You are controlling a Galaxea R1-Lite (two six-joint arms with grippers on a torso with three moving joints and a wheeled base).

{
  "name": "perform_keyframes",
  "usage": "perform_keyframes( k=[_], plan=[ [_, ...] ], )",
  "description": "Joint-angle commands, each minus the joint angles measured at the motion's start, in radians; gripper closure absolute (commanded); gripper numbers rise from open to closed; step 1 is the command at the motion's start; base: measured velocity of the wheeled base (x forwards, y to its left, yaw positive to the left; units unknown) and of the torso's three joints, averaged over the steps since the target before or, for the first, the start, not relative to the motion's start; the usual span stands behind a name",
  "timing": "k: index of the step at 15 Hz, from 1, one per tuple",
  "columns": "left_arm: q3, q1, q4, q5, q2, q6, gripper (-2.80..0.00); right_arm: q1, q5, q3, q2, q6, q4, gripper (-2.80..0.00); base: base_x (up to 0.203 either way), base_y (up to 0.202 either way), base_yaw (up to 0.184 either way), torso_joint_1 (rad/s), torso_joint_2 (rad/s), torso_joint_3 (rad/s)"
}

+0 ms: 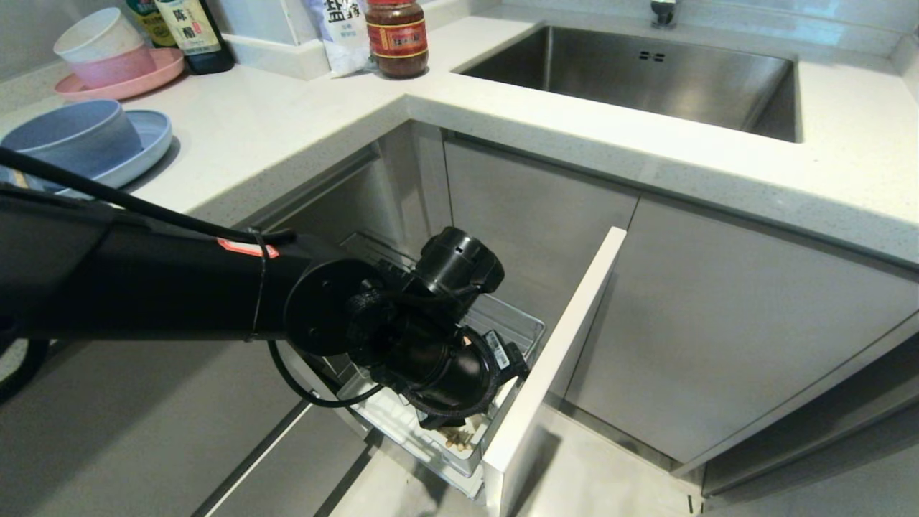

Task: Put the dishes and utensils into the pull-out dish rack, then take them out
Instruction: Take the spoon out of the cupboard

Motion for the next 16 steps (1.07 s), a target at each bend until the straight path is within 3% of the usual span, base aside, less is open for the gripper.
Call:
perform_keyframes(
  k=[1, 4, 16],
  plan=[
    [-0.004, 0.000, -0.004, -0.011, 0.032, -0.020, -2.80, 0.000, 0.000, 0.002, -0.004, 0.001, 0.000, 0.00, 0.000, 0.000, 0.000, 0.000, 0.00, 0.000],
    [-0.017, 0.001, -0.011, -0.012, 0.064, -0.050, -2.80, 0.000, 0.000, 0.002, -0.004, 0.000, 0.000, 0.00, 0.000, 0.000, 0.000, 0.000, 0.00, 0.000],
    [-0.021, 0.031, -0.044, -0.002, 0.075, -0.047, -2.80, 0.000, 0.000, 0.002, -0.004, 0.000, 0.000, 0.00, 0.000, 0.000, 0.000, 0.000, 0.00, 0.000]
  ],
)
